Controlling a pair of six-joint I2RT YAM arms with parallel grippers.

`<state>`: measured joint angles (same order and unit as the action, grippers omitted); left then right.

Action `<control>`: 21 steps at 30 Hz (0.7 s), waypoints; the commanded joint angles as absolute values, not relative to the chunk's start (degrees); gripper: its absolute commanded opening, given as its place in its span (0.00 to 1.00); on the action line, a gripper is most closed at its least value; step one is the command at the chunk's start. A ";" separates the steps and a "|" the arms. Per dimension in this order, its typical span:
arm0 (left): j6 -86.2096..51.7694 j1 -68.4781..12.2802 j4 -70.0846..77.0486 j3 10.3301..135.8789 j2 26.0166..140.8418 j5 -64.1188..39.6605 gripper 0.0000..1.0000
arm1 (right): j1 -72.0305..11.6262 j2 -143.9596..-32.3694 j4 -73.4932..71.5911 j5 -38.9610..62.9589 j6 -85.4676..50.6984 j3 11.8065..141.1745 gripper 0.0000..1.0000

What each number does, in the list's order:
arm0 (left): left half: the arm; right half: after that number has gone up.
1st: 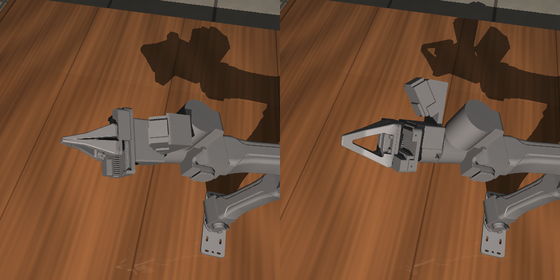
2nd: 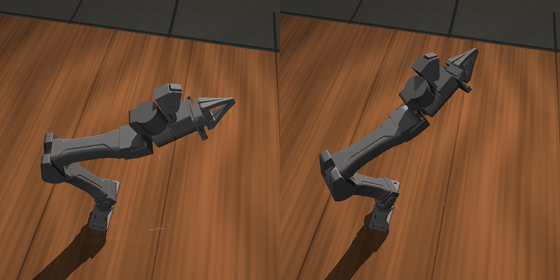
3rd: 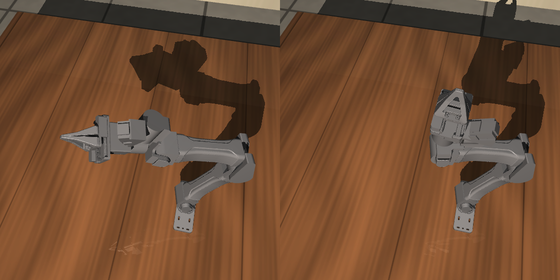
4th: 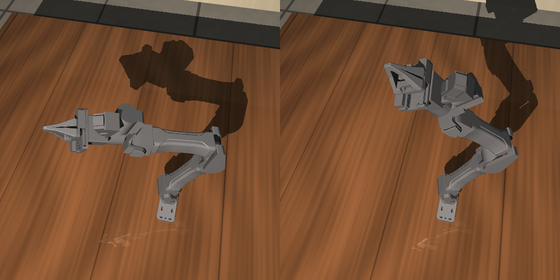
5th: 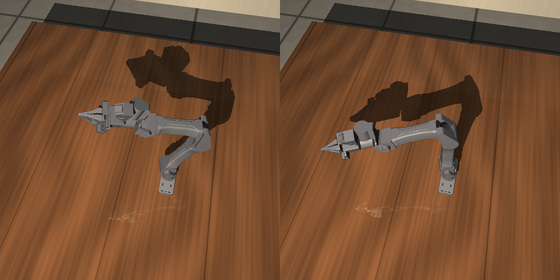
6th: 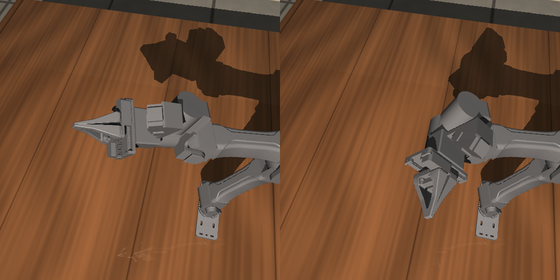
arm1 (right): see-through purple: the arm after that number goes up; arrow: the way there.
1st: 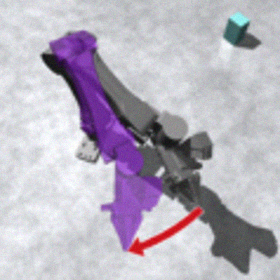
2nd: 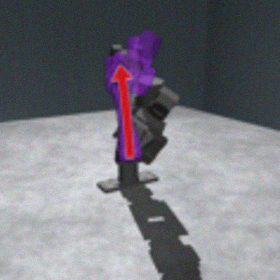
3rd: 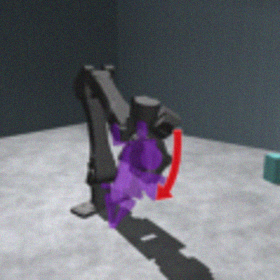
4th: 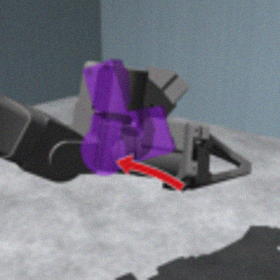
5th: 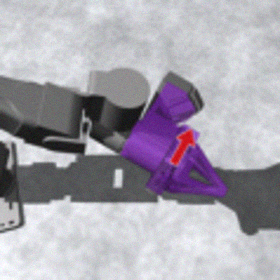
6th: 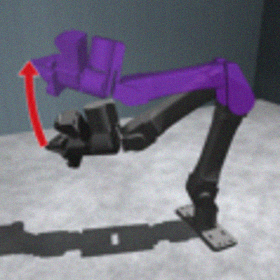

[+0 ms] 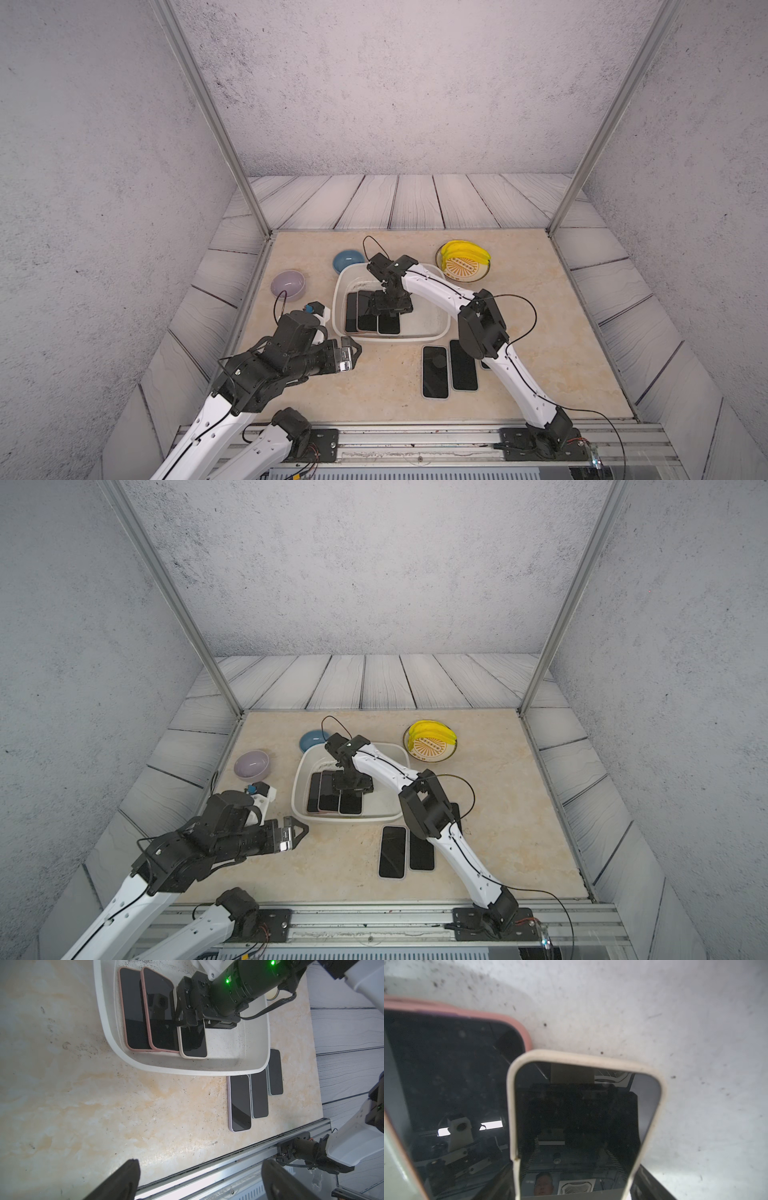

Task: Take the phone out of the storage box
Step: Pick up the phone from the storage box.

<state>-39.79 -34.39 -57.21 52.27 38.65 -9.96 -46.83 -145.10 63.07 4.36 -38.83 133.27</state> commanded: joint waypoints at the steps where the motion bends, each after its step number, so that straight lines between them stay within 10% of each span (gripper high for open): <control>1: -39.08 -33.75 -57.01 51.55 38.76 -10.47 0.97 | -47.02 -148.26 66.68 0.41 -36.61 132.30 0.79; 21: -42.19 -33.49 -40.36 49.05 47.63 -19.22 0.97 | -37.80 -120.42 51.67 16.69 -36.53 109.10 0.78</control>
<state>-41.74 -34.06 -45.52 49.74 46.96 -16.27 -38.79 -125.27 55.42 10.46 -35.59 110.04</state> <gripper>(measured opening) 0.975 0.804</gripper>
